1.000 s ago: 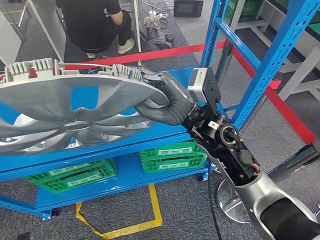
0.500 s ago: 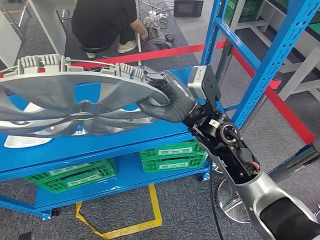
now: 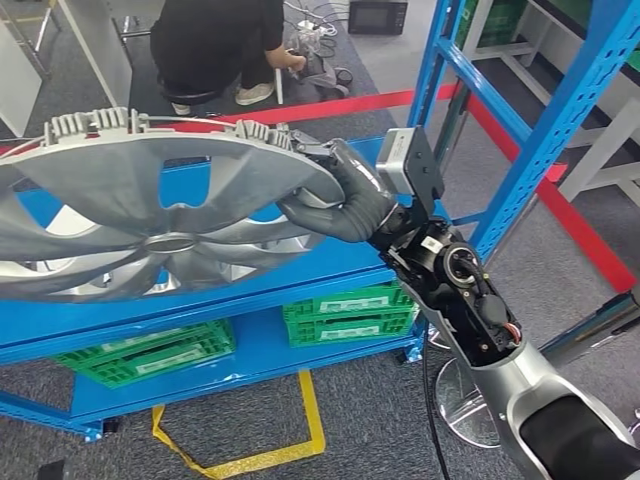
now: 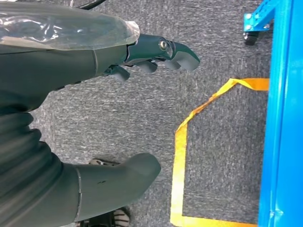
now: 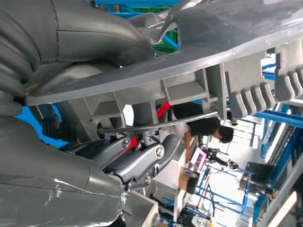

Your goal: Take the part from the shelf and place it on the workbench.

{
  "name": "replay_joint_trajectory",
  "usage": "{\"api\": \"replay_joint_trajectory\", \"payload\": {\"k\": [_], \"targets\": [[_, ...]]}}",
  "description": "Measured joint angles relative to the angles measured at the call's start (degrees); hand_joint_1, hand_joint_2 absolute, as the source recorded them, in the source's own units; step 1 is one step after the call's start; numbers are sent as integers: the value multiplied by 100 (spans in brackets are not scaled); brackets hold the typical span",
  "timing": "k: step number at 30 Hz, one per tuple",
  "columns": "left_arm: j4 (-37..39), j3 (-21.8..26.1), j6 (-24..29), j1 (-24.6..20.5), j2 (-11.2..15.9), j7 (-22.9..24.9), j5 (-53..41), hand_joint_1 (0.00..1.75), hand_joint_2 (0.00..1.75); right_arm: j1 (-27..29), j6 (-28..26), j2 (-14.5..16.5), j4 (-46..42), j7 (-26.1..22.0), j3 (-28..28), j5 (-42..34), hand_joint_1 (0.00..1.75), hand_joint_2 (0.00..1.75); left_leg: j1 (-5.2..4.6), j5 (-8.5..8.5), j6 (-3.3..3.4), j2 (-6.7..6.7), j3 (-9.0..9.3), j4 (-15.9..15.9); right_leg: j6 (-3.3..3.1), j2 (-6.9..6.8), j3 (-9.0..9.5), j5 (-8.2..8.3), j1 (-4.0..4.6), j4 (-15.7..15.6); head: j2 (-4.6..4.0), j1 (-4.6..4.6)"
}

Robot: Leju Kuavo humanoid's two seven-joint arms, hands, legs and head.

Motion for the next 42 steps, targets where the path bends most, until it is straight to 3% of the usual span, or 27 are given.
{"api": "replay_joint_trajectory", "payload": {"k": [2,3,4,5,7,9,12,14,15,17,18,19,20,21,23,24,26,29,30,33,34,35,36,38,39,40,42], "targets": [[0,-1,-4,-4,-4,-2,2,0,175,16,14,-1,5,5,-4,1,175,175,-7,-16,19,3,18,-4,8,-8,-455,-375,-2,890,0,52],[0,-1,-8,-2,-7,-2,4,0,175,32,23,-1,15,8,-5,3,175,175,-10,-24,20,1,26,-2,13,-9,-653,-461,-4,1226,0,67],[0,-1,-11,3,-9,-2,7,0,175,46,32,-1,27,10,-5,6,175,175,-7,-35,12,-6,37,1,15,-10,-751,-418,-5,1341,0,79],[0,-1,-14,7,-11,-3,11,0,175,54,40,-1,41,13,-4,9,175,175,-1,-48,-3,-17,55,8,13,-12,-720,-246,-9,1193,0,97],[0,-1,-20,12,-14,-5,17,0,175,58,45,-1,63,12,-5,13,175,175,11,-90,-57,-46,93,33,7,-7,-402,249,-21,394,0,144],[0,-1,-32,8,-14,-10,19,0,175,54,45,1,76,5,-7,13,175,175,-3,-119,-125,-72,89,72,-17,17,-158,494,-15,-212,0,164],[0,-1,-46,16,-13,-16,17,0,175,53,47,1,101,-3,-18,20,175,175,8,-112,-231,-93,69,63,-122,28,-135,500,15,-316,0,122],[0,-2,-54,16,-14,-18,13,0,175,44,48,1,116,-13,-28,26,175,175,27,-238,-290,-70,-7,235,-202,12,-117,524,11,-349,0,81],[0,-3,-56,10,-13,-18,10,0,175,38,48,2,121,-21,-32,26,175,175,30,-385,-307,-53,-131,498,-231,-1,-108,534,4,-365,0,40],[0,-5,-60,6,-10,-14,8,0,175,30,56,2,140,-34,-38,33,175,175,27,-747,-326,-27,-535,1321,-263,-28,-110,529,25,-367,0,-44],[0,-5,-61,10,-11,-12,8,0,175,32,66,2,155,-38,-38,45,175,175,27,-856,-330,-26,-722,1674,-273,-40,-110,524,37,-366,0,-70],[0,-5,-62,14,-13,-9,8,0,175,35,76,2,171,-39,-37,66,175,175,26,-862,-324,-25,-826,1842,-279,-49,-107,519,48,-365,0,-83],[0,-6,-63,16,-14,-7,8,0,175,36,87,2,185,-40,-37,89,175,175,23,-755,-308,-23,-810,1762,-283,-56,-101,512,56,-365,0,-91],[0,-7,-64,15,-13,-7,8,0,175,36,94,2,196,-43,-37,106,175,175,18,-562,-281,-17,-677,1455,-282,-62,-90,505,62,-365,0,-96],[0,-8,-66,6,-5,-7,8,0,175,29,98,2,208,-53,-40,119,175,175,-20,-180,-210,41,-272,599,-261,-72,-69,478,83,-358,0,-109],[0,-9,-65,-2,-1,-8,8,0,175,26,98,2,213,-61,-42,118,175,175,-43,-84,-181,72,-130,301,-241,-78,-64,463,95,-355,0,-111],[1,-12,-64,-14,3,-7,8,0,175,23,99,2,224,-72,-46,118,175,175,-87,-75,-143,88,-42,103,-187,-98,-55,438,114,-358,0,-109],[1,-24,-63,-15,4,-6,9,0,175,13,110,2,234,-78,-52,120,175,175,-60,-71,-71,42,-13,73,-90,-119,-88,314,95,-247,0,-86],[1,-28,-62,-16,4,-6,10,0,175,4,117,2,240,-79,-55,120,175,175,-46,-69,-41,32,2,59,-62,-109,-186,178,89,-22,0,-61],[2,-37,-55,-13,-3,-5,17,0,175,-2,135,2,282,-75,-56,120,175,175,-49,-87,12,-7,20,60,-12,-84,-761,-341,78,1189,0,22],[2,-39,-55,-9,-7,-4,19,0,175,2,138,2,301,-68,-56,121,175,175,-51,-93,16,-26,27,62,-3,-83,-896,-381,74,1433,0,38],[2,-40,-55,-5,-9,-3,21,0,175,5,140,2,320,-59,-56,122,175,175,-52,-101,15,-48,39,63,-2,-82,-920,-295,69,1433,0,57],[2,-43,-55,-2,-11,-2,21,0,175,3,141,2,335,-50,-56,124,175,175,-51,-111,10,-74,59,66,-8,-79,-829,-103,63,1193,0,79],[2,-49,-54,0,-17,-1,21,0,175,-10,140,2,355,-40,-60,124,175,175,-60,-143,-20,-124,99,79,-43,-37,-461,347,62,356,0,123],[2,-52,-52,-3,-19,2,21,0,175,-22,138,2,361,-40,-63,124,175,175,-67,-156,-41,-145,100,91,-67,-11,-289,465,65,-1,0,137],[3,-57,-51,-4,-21,5,21,0,175,-31,136,2,364,-44,-66,123,175,175,-73,-159,-67,-160,89,99,-92,11,-188,507,73,-209,0,143],[4,-70,-46,5,-20,14,23,0,175,-38,135,2,376,-42,-68,122,175,175,-78,-146,-122,-180,57,98,-144,16,-131,481,79,-310,0,134]]}}
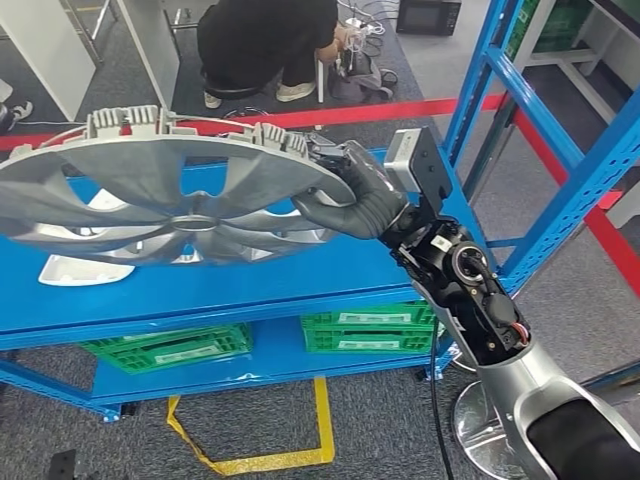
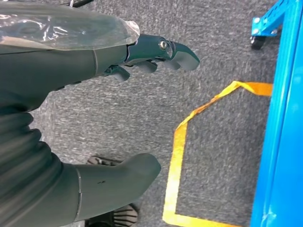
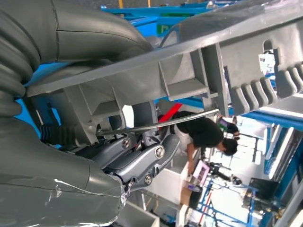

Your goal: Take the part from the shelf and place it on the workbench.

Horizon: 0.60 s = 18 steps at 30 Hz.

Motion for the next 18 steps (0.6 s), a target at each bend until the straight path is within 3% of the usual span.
{"api": "replay_joint_trajectory", "payload": {"k": [2,3,6,7,8,9,11,13,16,18], "targets": [[2,-12,7,11,6,8,5,0,175,3,8,1,13,14,5,-1,175,175,8,-63,-59,25,-37,83,-63,-27,18,32,-25,-37,0,-24],[2,-15,11,8,12,11,10,0,175,2,12,2,20,20,8,-2,175,175,11,-174,-90,53,-121,268,-97,-46,32,47,-41,-64,0,-53],[2,-20,19,4,19,15,21,0,175,6,14,2,50,25,10,-11,175,175,31,-675,-176,129,-692,1407,-148,-101,44,49,-46,-87,0,-165],[2,-20,19,12,19,16,22,0,175,14,15,2,66,27,11,-11,175,175,41,-739,-194,141,-851,1688,-150,-117,45,45,-45,-86,0,-189],[2,-21,19,20,19,17,22,0,175,22,16,2,81,30,12,-10,175,175,51,-691,-206,153,-905,1748,-147,-130,48,41,-45,-85,0,-205],[2,-21,20,24,24,17,22,0,175,29,18,2,94,32,12,-9,175,175,62,-537,-212,165,-832,1556,-139,-141,53,33,-48,-82,0,-215],[2,-21,20,22,33,17,22,0,175,31,19,2,106,32,12,-9,175,175,75,-136,-210,235,-437,718,-97,-157,70,5,-47,-67,0,-231],[2,-21,20,13,37,18,22,0,175,26,20,2,110,29,8,-10,175,175,61,49,-149,282,-155,136,-35,-166,74,-31,-18,-46,0,-244],[2,-23,20,10,28,20,22,0,175,29,21,2,126,30,6,-9,175,175,43,38,-15,239,-117,55,51,-194,88,-73,-3,-43,0,-213],[2,-23,23,7,31,20,25,0,175,28,21,2,133,30,1,-10,175,175,49,39,58,212,-102,44,105,-180,5,-232,-22,157,0,-186]]}}
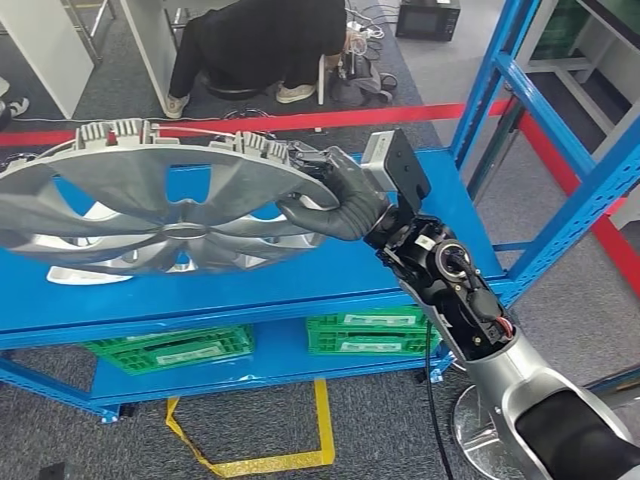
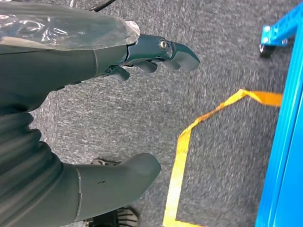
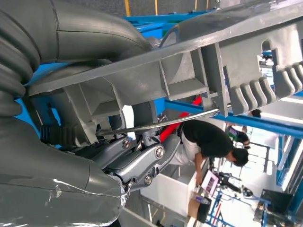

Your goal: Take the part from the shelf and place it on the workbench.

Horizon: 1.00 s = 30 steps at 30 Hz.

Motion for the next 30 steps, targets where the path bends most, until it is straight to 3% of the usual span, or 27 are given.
{"api": "replay_joint_trajectory", "payload": {"k": [3,4,5,6,8,10,13,15,17,19,20,21,22,24,26,30], "targets": [[0,0,10,-6,4,2,11,0,175,5,30,0,15,-1,-19,-9,175,175,-17,-7,66,-44,9,-3,24,57,-523,-545,-4,1151,0,84],[0,0,10,-6,4,3,13,0,175,13,53,-1,30,2,-27,-13,175,175,-28,-11,74,-64,13,0,22,66,-692,-643,-2,1494,0,107],[0,0,1,-8,5,0,12,0,175,20,79,-1,50,10,-37,-20,175,175,-39,-15,80,-87,19,2,12,74,-772,-629,-1,1629,0,127],[0,0,-15,-17,11,-3,5,0,175,26,99,-2,72,23,-48,-34,175,175,-48,-19,83,-113,30,5,-7,80,-742,-499,0,1522,0,144],[-1,-3,-65,-63,28,-6,-27,0,175,10,127,-5,122,65,-77,-82,175,175,-61,-28,80,-172,59,6,-78,125,-423,-48,10,749,0,190],[-3,-11,-112,-134,48,7,-69,0,175,-48,150,-15,174,103,-110,-109,175,175,-77,-28,56,-219,57,12,-137,198,-111,216,27,61,0,206],[-4,-27,-190,-184,76,57,-96,0,175,-121,169,-32,230,117,-139,-102,175,175,-63,10,-27,-258,20,-1,-179,217,1,226,50,-145,0,203],[-4,-39,-238,-183,99,74,-97,0,175,-134,155,-49,243,113,-161,-99,175,175,-60,-33,-85,-220,-4,53,-226,189,35,274,18,-211,0,189],[-4,-46,-278,-194,124,74,-83,0,175,-152,123,-56,240,103,-179,-96,175,175,-48,-292,-147,-118,-208,511,-263,151,68,313,-6,-273,0,129],[-4,-50,-310,-201,125,64,-59,0,175,-170,91,-58,238,94,-187,-95,175,175,-26,-607,-201,-58,-568,1260,-279,114,68,320,0,-284,0,46],[-4,-52,-322,-198,120,51,-37,0,175,-168,73,-60,237,94,-190,-95,175,175,-12,-665,-217,-54,-694,1506,-280,94,66,320,0,-283,0,12],[-4,-55,-328,-196,116,33,-7,0,175,-160,47,-62,235,96,-190,-93,175,175,0,-620,-226,-49,-718,1544,-278,77,66,319,0,-282,0,-11],[-4,-57,-331,-196,119,11,29,0,175,-149,18,-64,232,99,-188,-93,175,175,13,-489,-229,-39,-636,1372,-272,59,68,315,-2,-278,0,-27],[-4,-57,-334,-209,137,-27,105,0,175,-135,-35,-65,215,102,-184,-94,175,175,26,-162,-218,50,-248,603,-238,32,70,300,3,-264,0,-49],[-4,-57,-343,-231,157,-43,145,0,175,-138,-62,-65,190,101,-181,-95,175,175,10,-7,-158,114,11,64,-180,16,58,280,37,-242,0,-57],[-4,-57,-364,-238,152,-54,161,0,175,-135,-86,-67,171,99,-176,-96,175,175,-4,-3,-24,41,24,1,-72,-14,25,185,45,-158,0,2]]}}
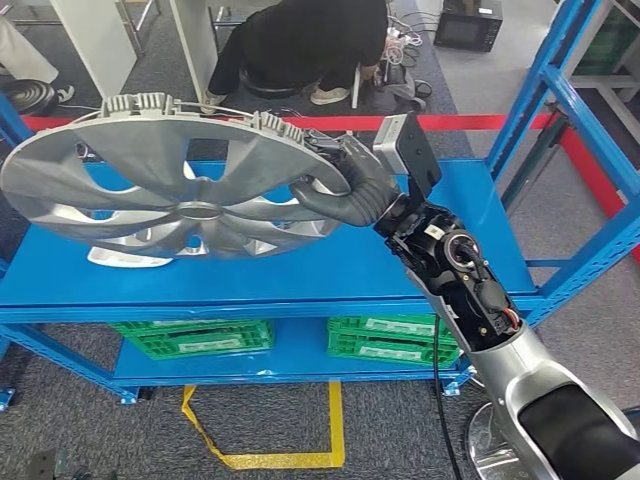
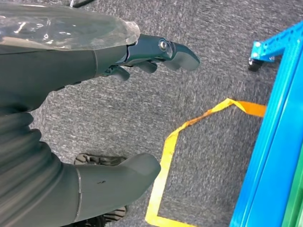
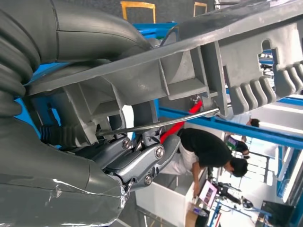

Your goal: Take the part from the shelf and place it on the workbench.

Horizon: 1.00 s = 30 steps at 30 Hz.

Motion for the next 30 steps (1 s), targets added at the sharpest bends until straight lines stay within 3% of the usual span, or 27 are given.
{"api": "replay_joint_trajectory", "payload": {"k": [2,4,5,6,7,10,12,14,16,17,20,21,22,23,25,27,30], "targets": [[0,0,-14,0,6,-17,19,0,175,5,-21,-3,1,-8,0,-7,175,175,2,10,53,-33,3,-8,43,36,-201,-293,-17,457,0,42],[1,0,-21,11,14,-30,53,0,175,25,-38,-3,3,-43,4,-15,175,175,-17,11,83,-78,-1,-6,50,68,-594,-701,-16,1343,0,107],[1,0,-21,26,14,-32,78,0,175,46,-45,-3,8,-74,11,-16,175,175,-29,11,89,-108,-2,-5,42,77,-761,-808,-13,1699,0,134],[2,0,-21,48,14,-33,110,0,175,72,-50,-3,15,-113,19,-14,175,175,-41,10,93,-144,3,-4,24,84,-834,-796,-10,1842,0,155],[2,0,-20,75,14,-35,151,0,175,96,-52,-3,25,-155,30,-10,175,175,-51,9,95,-183,11,-2,-4,96,-787,-662,-3,1720,0,172],[3,1,-1,156,3,-54,262,0,175,119,-59,-3,51,-245,55,1,175,175,-72,8,89,-309,25,0,-136,291,-237,-54,16,479,0,211],[5,3,18,199,-11,-67,309,0,175,114,-76,4,55,-266,60,1,175,175,-63,24,53,-386,-10,1,-171,392,-18,34,27,46,0,206],[6,6,31,263,-23,-72,338,0,175,119,-96,14,56,-264,66,4,175,175,-49,55,-15,-467,-32,-17,-178,336,40,29,35,-19,0,210],[8,11,37,322,-27,-74,351,0,175,128,-115,26,55,-254,70,10,175,175,-48,-13,-74,-420,-76,75,-207,245,76,73,11,-92,0,192],[9,15,39,335,-23,-75,357,0,175,133,-127,33,54,-252,72,11,175,175,-51,-140,-108,-340,-175,284,-227,194,91,95,-6,-128,0,159],[11,22,57,354,-31,-73,364,0,175,185,-167,48,50,-239,67,36,175,175,-21,-655,-206,-133,-722,1404,-258,40,93,107,-5,-148,0,54],[13,22,68,365,-39,-64,361,0,175,219,-177,49,48,-225,63,58,175,175,-9,-704,-226,-113,-834,1628,-257,-9,92,104,-4,-148,0,31],[14,22,75,375,-46,-53,355,0,175,256,-187,50,45,-209,59,80,175,175,1,-647,-238,-96,-832,1620,-253,-56,92,99,-4,-146,0,7],[15,22,82,381,-50,-42,347,0,175,294,-193,50,38,-195,54,95,175,175,9,-503,-243,-68,-715,1391,-245,-103,94,92,-5,-142,0,-14],[15,22,88,376,-52,-26,337,0,175,341,-201,50,5,-184,45,104,175,175,3,-157,-225,110,-270,543,-206,-181,95,65,11,-121,0,-43],[15,22,91,363,-55,-7,323,0,175,354,-209,50,-38,-181,28,105,175,175,-26,-1,-148,228,-5,20,-154,-244,96,29,44,-95,0,-38],[16,22,96,371,-66,43,292,0,175,405,-213,53,-106,-169,-6,129,175,175,-38,6,-28,114,11,-37,-66,-318,113,-28,48,-75,0,-8]]}}
